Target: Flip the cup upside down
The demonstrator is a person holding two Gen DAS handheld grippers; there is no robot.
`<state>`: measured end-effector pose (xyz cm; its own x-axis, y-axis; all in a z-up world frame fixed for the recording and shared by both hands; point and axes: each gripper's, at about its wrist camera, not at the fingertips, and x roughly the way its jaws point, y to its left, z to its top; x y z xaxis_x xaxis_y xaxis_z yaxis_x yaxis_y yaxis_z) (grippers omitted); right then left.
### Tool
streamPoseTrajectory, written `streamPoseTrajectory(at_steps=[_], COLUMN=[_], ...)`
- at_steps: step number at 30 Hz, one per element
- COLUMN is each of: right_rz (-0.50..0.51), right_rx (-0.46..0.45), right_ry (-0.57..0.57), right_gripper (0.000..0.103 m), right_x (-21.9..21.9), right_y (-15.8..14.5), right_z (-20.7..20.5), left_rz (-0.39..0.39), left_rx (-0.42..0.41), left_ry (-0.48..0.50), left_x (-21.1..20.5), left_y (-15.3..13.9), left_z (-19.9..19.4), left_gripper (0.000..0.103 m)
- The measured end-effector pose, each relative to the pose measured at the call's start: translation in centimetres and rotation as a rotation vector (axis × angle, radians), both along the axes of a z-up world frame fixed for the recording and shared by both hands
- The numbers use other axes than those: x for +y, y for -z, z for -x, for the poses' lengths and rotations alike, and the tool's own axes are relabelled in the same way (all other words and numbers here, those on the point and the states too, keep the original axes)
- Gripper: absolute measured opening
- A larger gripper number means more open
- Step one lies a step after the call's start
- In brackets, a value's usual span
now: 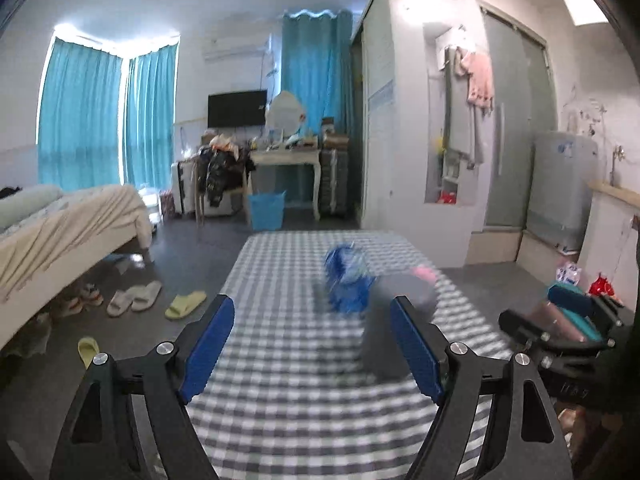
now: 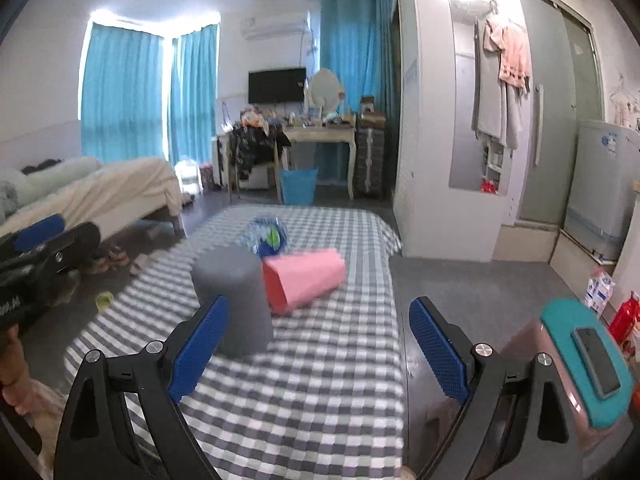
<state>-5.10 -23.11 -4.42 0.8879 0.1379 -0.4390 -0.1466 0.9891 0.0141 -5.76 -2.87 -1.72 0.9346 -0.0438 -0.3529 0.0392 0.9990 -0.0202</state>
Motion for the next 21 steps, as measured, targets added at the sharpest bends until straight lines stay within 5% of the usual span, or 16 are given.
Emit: streamPoseTrajectory(at_steps=[8,16,21], right_rz=[-0.015,0.022,0.022], right_rx=[-0.019,-0.026,-0.046], right_ry=[0.027,0.032,0.04], right_gripper=[0.103,0.103,0.103], right_x=[1.2,2.6,2.4], right_y=[1.6,2.2,2.0], right_z=[-1.5,-2.0,-1.6], left_rz=[0.041,0.094,0.063], left_rx=[0.037,0.006,0.004], left_ry=[-0.04,-0.066,-0.054], left_x=[2.1,3.6,3.1], left_y=[3.4,4.0,4.0], left_z=[-1.2,-0.8,-0.6], left_gripper=[0.1,0.103,0.103])
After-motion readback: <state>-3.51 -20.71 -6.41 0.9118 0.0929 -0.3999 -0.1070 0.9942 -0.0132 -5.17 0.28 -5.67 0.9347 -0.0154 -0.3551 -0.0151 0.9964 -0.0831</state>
